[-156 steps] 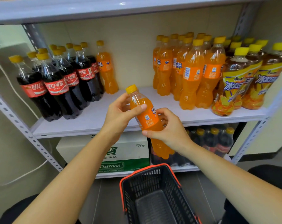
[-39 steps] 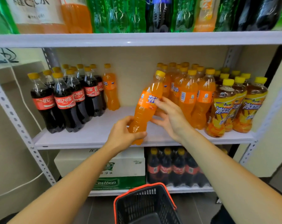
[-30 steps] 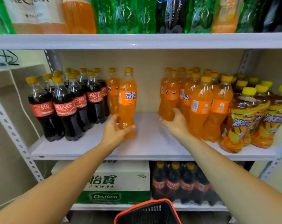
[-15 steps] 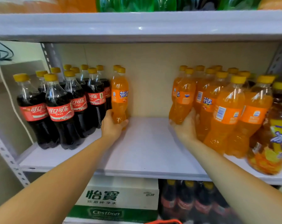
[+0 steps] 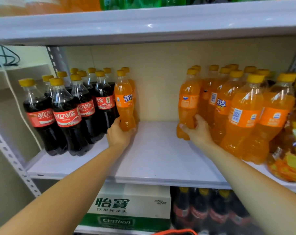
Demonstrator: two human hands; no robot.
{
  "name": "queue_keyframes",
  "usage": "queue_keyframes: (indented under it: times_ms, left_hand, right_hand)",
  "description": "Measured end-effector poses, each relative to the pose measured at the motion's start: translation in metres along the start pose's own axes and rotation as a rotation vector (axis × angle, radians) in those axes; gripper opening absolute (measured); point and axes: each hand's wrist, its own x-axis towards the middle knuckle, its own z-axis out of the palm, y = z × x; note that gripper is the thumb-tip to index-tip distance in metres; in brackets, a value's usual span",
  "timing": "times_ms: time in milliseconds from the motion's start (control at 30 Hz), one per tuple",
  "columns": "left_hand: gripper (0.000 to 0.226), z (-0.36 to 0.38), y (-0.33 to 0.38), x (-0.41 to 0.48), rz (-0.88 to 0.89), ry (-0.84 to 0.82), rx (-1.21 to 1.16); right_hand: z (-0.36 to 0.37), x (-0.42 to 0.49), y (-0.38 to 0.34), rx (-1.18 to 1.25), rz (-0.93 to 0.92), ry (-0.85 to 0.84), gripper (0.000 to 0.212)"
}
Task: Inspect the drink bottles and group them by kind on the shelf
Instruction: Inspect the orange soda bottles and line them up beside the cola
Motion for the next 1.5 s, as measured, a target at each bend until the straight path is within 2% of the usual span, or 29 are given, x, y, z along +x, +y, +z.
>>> queue_keyframes:
  times_ms: [133, 300, 500, 633, 767, 867, 967, 1067, 1133, 1200, 1333, 1400, 1500]
  left_hand:
    - [0.063, 0.001, 0.002, 0.007, -0.005, -0.08, 0.013]
    - [0.065, 0.001, 0.002, 0.006, -0.011, -0.181, -0.018]
    - [0.067, -0.014, 0.019, -0.022, -0.164, -0.066, -0.116]
    - [0.046, -0.027, 0.044, -0.063, -0.141, -0.13, -0.229]
    - [0.031, -0.048, 0.089, -0.109, 0.021, -0.366, -0.474]
    - [0.052, -0.064, 0.115, -0.141, 0.052, -0.513, -0.564]
    - [0.066, -0.075, 0.132, -0.168, 0.066, -0.508, -0.574]
    - [0.063, -0.082, 0.133, -0.188, 0.047, -0.461, -0.606]
    - [0.058, -0.087, 0.123, -0.193, 0.03, -0.512, -0.627]
    - [0.049, -0.091, 0.113, -0.195, 0.035, -0.613, -0.687]
    - [0.035, -0.092, 0.103, -0.197, -0.006, -0.749, -0.841]
    - [0.036, -0.09, 0.099, -0.197, -0.009, -0.804, -0.881]
    - [0.042, -0.087, 0.096, -0.195, -0.036, -0.744, -0.854]
  right_hand:
    - [-0.001, -0.003, 0.003, 0.073, 0.015, -0.119, 0.028]
    - [-0.006, -0.014, 0.003, 0.04, 0.039, -0.232, 0.02]
    - [-0.022, -0.043, -0.011, 0.151, 0.101, -0.332, 0.035]
    - [-0.036, -0.073, -0.024, 0.168, 0.109, -0.407, 0.039]
    - [-0.048, -0.109, -0.038, 0.172, 0.103, -0.397, 0.03]
    - [-0.055, -0.14, -0.051, 0.163, 0.093, -0.378, 0.035]
    - [-0.06, -0.172, -0.063, 0.117, 0.038, -0.298, 0.037]
    - [-0.06, -0.205, -0.066, 0.057, -0.02, -0.248, 0.036]
    - [-0.059, -0.219, -0.063, 0.057, -0.038, -0.259, 0.039]
    - [-0.062, -0.224, -0.062, 0.137, 0.031, -0.366, 0.043]
    - [-0.076, -0.224, -0.062, 0.478, 0.325, -0.707, 0.044]
    - [-0.078, -0.226, -0.059, 0.562, 0.387, -0.715, 0.046]
    - [-0.073, -0.23, -0.053, 0.467, 0.315, -0.53, 0.026]
